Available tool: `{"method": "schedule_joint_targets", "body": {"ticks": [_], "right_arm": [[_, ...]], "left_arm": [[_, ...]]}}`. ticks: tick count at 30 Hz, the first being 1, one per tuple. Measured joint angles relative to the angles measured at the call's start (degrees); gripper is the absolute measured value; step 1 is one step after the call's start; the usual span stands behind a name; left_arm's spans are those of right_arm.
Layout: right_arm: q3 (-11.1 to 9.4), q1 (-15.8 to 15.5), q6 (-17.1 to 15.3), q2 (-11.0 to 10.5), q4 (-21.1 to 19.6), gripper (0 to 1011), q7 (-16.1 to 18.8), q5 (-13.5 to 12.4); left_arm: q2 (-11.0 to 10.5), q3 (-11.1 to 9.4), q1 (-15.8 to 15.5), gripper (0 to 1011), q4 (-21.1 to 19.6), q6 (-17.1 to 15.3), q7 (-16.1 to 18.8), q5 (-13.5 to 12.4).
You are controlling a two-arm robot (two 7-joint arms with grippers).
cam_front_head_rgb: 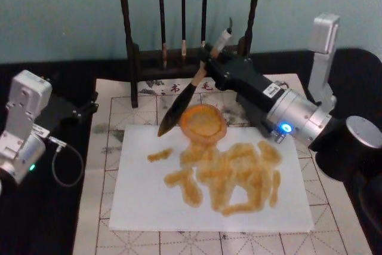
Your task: Pick up the brush from the inkstone, write on the paper, then place the brush back to its original position.
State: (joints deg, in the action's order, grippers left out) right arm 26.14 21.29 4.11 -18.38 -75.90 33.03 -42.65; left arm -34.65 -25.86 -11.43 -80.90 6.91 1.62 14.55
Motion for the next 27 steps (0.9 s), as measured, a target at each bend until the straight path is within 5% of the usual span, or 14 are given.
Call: {"method": "schedule_joint_targets", "body": {"ticks": [27], "right_arm": [[2.02,1.74,0.78,2.65,4.80,188,0.85,3.24]], "left_arm": [[0.00,0.00,0.00,1001,0.00,0.00,0.00,0.00]]}}
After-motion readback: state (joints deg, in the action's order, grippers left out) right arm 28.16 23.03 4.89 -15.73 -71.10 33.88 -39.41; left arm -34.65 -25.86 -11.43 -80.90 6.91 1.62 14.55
